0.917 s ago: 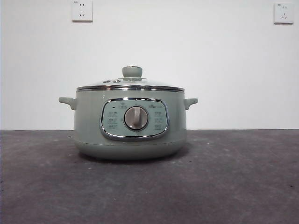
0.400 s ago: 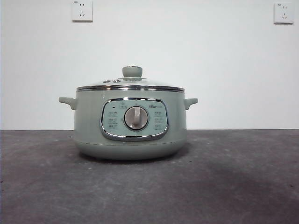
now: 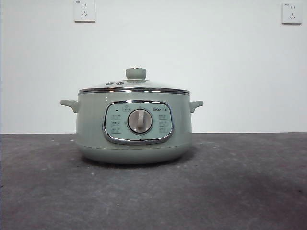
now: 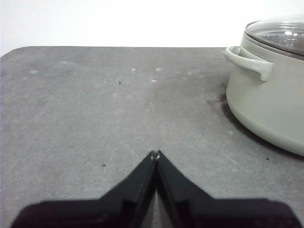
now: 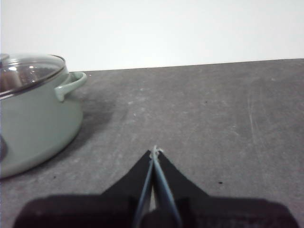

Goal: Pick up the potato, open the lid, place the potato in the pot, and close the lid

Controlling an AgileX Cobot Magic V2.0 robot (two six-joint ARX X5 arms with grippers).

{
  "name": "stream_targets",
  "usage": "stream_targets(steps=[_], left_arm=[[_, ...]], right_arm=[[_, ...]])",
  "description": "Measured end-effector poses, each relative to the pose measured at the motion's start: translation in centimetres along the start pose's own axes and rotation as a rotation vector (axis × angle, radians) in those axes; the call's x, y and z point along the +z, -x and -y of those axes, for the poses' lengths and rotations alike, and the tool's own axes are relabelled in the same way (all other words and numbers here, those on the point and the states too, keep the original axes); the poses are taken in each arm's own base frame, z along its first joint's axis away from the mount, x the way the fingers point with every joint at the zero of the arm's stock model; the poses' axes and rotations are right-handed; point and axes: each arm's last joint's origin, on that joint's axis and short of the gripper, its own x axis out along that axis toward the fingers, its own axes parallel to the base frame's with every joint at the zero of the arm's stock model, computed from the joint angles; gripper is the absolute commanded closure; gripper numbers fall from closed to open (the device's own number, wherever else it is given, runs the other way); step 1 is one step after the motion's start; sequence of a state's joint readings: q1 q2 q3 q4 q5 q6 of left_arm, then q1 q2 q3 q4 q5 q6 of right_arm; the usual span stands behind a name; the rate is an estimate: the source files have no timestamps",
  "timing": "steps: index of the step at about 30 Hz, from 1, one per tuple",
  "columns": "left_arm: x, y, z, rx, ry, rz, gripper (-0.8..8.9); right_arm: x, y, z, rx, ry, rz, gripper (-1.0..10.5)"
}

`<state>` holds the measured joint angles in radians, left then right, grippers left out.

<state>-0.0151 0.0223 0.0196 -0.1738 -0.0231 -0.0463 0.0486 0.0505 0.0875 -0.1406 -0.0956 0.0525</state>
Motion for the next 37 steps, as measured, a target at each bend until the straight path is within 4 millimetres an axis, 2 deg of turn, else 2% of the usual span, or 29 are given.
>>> stream_targets(steps=[6,12,37], left_arm=[[0.0,0.0,0.0,0.000,0.000,0.000,8.17],[0.0,0.0,0.0,0.000,0.000,0.000,8.17],[0.0,0.0,0.0,0.000,0.000,0.000,8.17]], right_arm=[[-0.9,0.0,0.1,-0.009,0.001,0.009,9.5],[-2.2,-0.3,0.2,-0.014,-0.004,-0.066,9.5],[-2.2,-0.3,0.2,-0.014,0.016,-0.065,9.5]])
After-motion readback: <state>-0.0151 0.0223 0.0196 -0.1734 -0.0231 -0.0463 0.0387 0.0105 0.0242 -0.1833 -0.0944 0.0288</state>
